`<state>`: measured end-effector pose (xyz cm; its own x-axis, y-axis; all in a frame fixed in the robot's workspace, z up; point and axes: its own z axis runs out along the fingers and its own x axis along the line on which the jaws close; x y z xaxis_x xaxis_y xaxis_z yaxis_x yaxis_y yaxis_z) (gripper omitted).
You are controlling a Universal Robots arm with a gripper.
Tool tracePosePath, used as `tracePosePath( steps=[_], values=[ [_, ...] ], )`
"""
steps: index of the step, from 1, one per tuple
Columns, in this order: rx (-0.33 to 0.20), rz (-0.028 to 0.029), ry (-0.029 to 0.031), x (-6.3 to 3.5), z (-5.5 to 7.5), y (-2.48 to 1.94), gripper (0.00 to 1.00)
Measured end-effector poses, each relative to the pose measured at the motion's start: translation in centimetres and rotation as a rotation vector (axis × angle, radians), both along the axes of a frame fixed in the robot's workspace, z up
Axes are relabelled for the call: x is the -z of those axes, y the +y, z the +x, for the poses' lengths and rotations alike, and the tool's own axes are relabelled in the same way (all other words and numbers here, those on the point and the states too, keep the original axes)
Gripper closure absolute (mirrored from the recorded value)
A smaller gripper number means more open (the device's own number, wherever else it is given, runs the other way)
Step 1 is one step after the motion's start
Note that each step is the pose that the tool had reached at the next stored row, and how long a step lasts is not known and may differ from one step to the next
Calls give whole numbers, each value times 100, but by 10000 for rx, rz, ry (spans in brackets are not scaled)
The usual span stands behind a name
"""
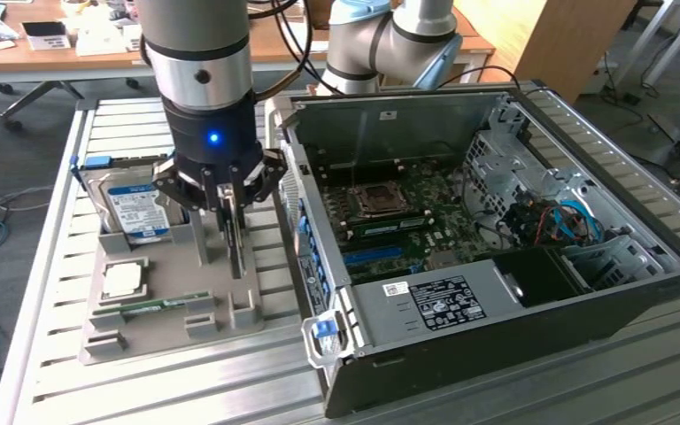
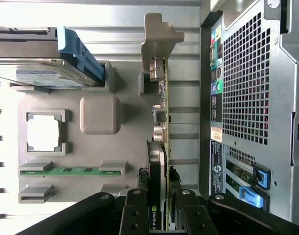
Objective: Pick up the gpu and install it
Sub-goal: 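Pick up the gpu and move the gpu toward the slot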
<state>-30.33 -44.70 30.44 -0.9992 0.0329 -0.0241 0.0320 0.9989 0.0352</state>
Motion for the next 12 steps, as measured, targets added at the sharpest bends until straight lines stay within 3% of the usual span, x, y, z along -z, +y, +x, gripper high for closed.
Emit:
tracePosePath(
  steps=[12],
  values=[
    [0, -1, 1, -24, 0, 0, 73]
  ],
)
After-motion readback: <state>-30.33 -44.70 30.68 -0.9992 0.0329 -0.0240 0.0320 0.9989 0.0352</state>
